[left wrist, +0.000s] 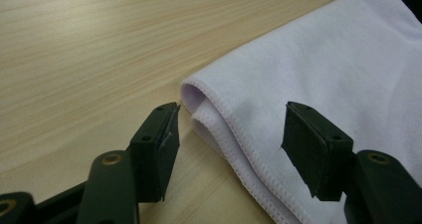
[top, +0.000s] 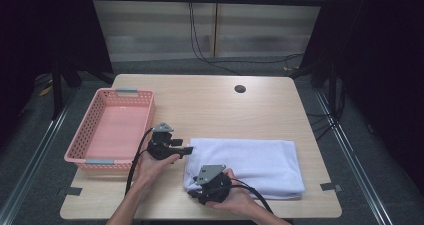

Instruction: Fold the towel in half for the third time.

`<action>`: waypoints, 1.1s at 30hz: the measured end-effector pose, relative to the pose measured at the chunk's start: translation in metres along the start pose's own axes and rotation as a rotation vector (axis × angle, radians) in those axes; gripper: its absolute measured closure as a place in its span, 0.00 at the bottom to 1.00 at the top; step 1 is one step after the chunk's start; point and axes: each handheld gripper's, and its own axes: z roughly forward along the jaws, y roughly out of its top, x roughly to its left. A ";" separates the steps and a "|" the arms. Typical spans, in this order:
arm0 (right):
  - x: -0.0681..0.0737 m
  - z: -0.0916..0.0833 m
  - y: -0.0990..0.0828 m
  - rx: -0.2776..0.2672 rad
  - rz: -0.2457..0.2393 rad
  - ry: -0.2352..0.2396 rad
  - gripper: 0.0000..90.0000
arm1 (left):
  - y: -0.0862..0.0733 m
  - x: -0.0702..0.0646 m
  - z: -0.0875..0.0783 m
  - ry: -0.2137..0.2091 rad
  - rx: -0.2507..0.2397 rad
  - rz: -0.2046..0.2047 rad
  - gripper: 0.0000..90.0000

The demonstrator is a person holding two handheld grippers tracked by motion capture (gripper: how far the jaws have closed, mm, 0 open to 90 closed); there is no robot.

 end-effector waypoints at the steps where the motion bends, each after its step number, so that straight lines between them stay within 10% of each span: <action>1: -0.001 0.000 0.000 -0.003 -0.009 -0.014 0.69 | 0.001 0.000 0.000 0.000 -0.005 -0.007 0.43; 20: -0.016 -0.004 -0.001 -0.004 0.104 0.043 0.83 | -0.001 0.009 0.025 0.019 0.030 -0.007 0.40; 24: -0.017 -0.004 -0.001 -0.004 0.118 0.059 0.83 | 0.003 0.005 0.032 0.028 0.042 0.048 0.41; 29: -0.018 -0.004 -0.002 -0.011 0.126 0.061 0.83 | 0.003 -0.001 0.035 0.008 0.061 0.100 0.65; 33: -0.019 -0.004 -0.001 -0.009 0.141 0.068 0.83 | 0.002 -0.002 0.034 -0.032 0.059 0.063 0.88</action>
